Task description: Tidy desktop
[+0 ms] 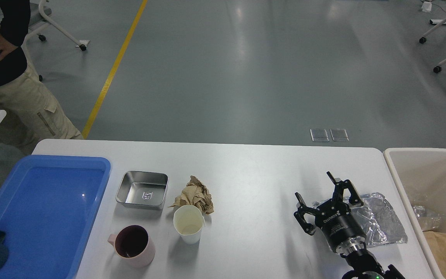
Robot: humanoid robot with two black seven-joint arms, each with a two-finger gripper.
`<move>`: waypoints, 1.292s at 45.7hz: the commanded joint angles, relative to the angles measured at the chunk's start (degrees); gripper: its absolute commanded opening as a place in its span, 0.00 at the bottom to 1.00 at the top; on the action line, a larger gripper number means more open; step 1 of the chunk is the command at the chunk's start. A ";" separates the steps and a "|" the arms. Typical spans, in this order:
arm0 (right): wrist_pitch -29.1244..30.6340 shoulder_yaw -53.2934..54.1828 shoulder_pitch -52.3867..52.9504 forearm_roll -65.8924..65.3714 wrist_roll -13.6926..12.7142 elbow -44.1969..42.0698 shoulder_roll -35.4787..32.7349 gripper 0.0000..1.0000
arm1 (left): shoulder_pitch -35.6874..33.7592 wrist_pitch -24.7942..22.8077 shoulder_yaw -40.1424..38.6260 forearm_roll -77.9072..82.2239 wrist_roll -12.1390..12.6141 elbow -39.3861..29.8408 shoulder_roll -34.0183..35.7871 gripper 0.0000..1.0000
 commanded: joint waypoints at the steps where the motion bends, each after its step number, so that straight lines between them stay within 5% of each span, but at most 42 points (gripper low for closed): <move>1: 0.01 -0.07 0.23 0.00 -0.09 -0.15 -0.02 1.00 | 0.00 3.36 0.36 -0.65 -1.26 0.06 -0.48 0.97; 12: 0.01 -0.07 0.84 0.00 -0.09 -0.24 -0.20 1.00 | 0.00 9.69 1.60 -0.82 -0.55 0.06 0.14 0.97; 32: -0.61 -2.09 0.58 -1.14 0.00 -0.07 0.85 1.00 | 0.00 8.38 1.24 -1.44 -1.52 -0.82 1.01 0.97; 54: -0.61 -1.47 -0.12 -1.14 0.00 0.29 0.42 1.00 | 0.00 9.17 1.42 -1.35 -4.51 -2.40 -3.91 0.97; 59: -0.61 -1.38 -0.47 -1.14 0.00 0.37 0.33 1.00 | 0.00 9.43 1.42 -1.44 -7.31 -2.40 -3.99 0.97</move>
